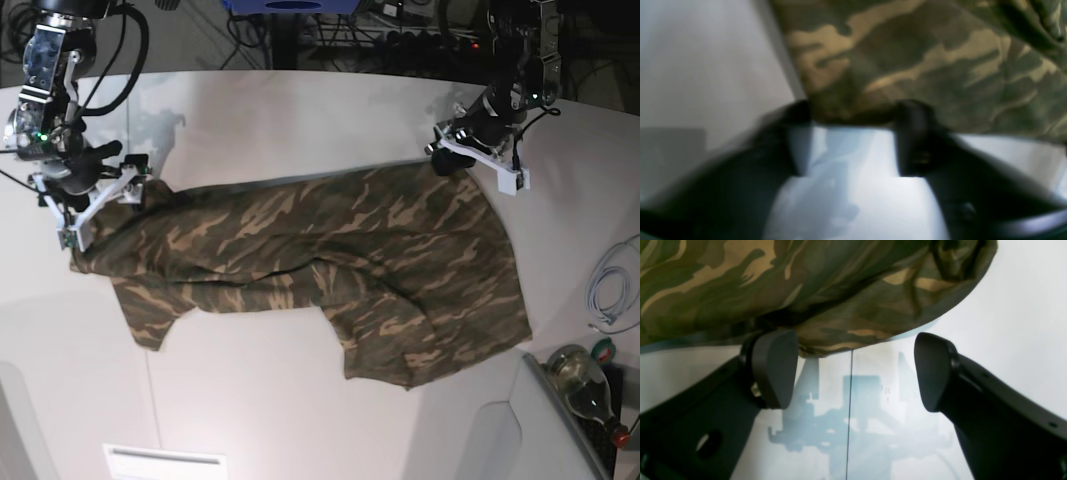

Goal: Layout the t-shirt on the table in an organized manner, then fold the t-shirt properly
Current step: 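Open both grippers and lift them off the shirt, then grasp the shirt hem with the left gripper and the collar with the right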

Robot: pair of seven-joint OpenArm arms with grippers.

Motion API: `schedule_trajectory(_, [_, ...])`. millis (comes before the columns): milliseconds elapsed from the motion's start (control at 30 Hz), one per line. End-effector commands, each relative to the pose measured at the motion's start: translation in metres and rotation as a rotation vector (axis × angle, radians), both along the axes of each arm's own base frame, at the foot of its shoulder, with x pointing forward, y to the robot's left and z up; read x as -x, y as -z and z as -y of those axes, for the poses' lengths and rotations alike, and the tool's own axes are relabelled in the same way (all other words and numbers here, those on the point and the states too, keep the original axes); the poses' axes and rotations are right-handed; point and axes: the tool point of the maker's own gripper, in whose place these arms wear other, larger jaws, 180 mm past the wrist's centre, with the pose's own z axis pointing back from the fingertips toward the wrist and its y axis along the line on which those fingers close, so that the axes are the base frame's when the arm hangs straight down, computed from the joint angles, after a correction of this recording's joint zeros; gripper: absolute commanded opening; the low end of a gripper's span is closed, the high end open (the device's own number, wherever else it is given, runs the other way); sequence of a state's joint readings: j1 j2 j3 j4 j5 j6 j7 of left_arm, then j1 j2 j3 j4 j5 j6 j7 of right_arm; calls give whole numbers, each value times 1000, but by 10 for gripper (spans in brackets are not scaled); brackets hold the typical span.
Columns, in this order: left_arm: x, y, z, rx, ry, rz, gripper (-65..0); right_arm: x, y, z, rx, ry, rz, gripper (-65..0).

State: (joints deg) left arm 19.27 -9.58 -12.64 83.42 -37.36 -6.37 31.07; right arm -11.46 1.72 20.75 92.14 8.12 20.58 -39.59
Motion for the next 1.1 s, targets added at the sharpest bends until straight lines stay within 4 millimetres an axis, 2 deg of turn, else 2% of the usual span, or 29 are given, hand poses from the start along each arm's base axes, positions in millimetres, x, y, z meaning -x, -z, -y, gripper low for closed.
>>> schedule_trajectory(0, [-12, -18, -4, -12, 4, 64, -620, -10, -11, 4, 9, 1, 47, -155])
schedule_trajectory(33, [-18, -28, -3, -16, 12, 94, -650, -10, -11, 5, 10, 3, 47, -155])
schedule_trajectory(167, [-39, -65, 9, -21, 70, 164, -650, -6, -8, 2, 6, -3, 35, -155])
schedule_trajectory(300, [-75, -102, 28, -1, 135, 222, -650, -5, -7, 1, 3, -2, 33, -155])
schedule_trajectory(433, [-123, -139, 50, 53, 156, 297, -650, 2, -2, -1, 6, -15, -22, -155])
schedule_trajectory(533, [-160, -168, 61, 112, 85, 341, -650, 4, 2, -18, 24, -122, -59, -155])
schedule_trajectory(600, [-184, -179, 75, 154, 78, 359, -650, 3, 3, -34, 31, -192, -63, -155])
schedule_trajectory(633, [-195, -181, 82, 168, 90, 358, -650, 3, 4, -40, 34, -219, -66, -155])
schedule_trajectory(700, [-215, -172, 94, 189, 111, 320, -650, 4, 5, -47, 30, -240, -67, -155])
schedule_trajectory(833, [-241, -150, 110, 186, 110, 298, -650, -4, 4, -47, 28, -239, -58, -155])
schedule_trajectory(933, [-249, -133, 111, 168, 79, 303, -650, -13, 12, -44, 23, -232, -66, -155])
schedule_trajectory(1067, [-264, -131, 102, 155, 28, 335, -650, -20, 21, -36, 19, -219, -36, -155])
